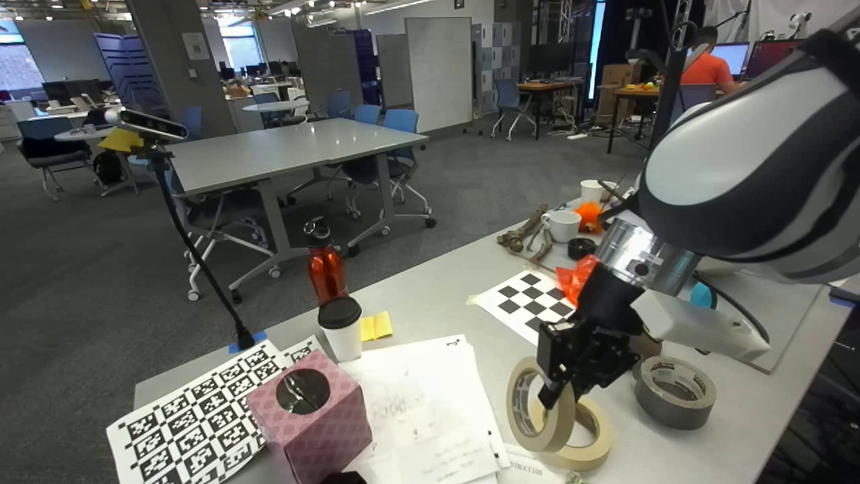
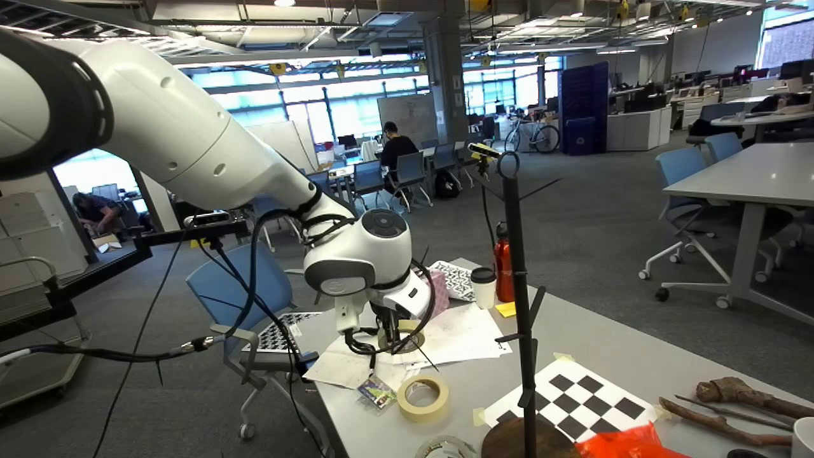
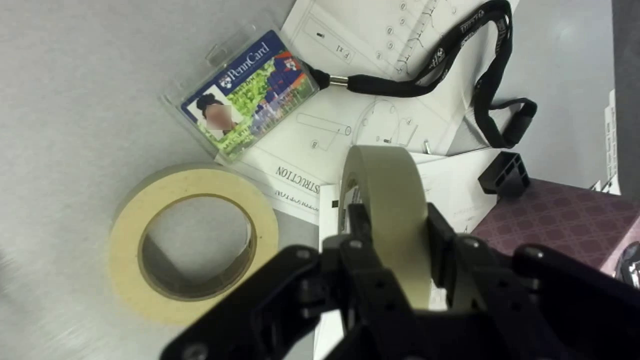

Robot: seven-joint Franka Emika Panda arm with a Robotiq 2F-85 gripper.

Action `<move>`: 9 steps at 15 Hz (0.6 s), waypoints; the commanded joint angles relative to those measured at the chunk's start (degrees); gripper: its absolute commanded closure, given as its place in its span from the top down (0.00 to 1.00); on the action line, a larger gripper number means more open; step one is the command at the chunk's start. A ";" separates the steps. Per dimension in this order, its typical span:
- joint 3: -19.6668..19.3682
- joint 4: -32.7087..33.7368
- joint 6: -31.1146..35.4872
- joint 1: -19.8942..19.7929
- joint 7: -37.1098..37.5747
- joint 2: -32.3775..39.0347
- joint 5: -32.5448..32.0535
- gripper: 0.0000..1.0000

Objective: Take the masking tape on the object and put it on the table

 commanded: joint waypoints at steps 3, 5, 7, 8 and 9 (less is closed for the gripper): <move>-3.08 5.26 -8.30 -2.90 -11.56 4.26 2.45 0.07; -4.74 5.63 -9.32 -2.84 -12.38 5.30 1.49 0.07; -6.36 5.58 -9.27 -2.25 -12.42 6.10 -0.16 0.07; -6.97 5.44 -9.00 -2.10 -12.26 6.38 -1.03 0.07; -7.46 5.27 -8.75 -2.04 -11.90 6.61 -1.81 0.07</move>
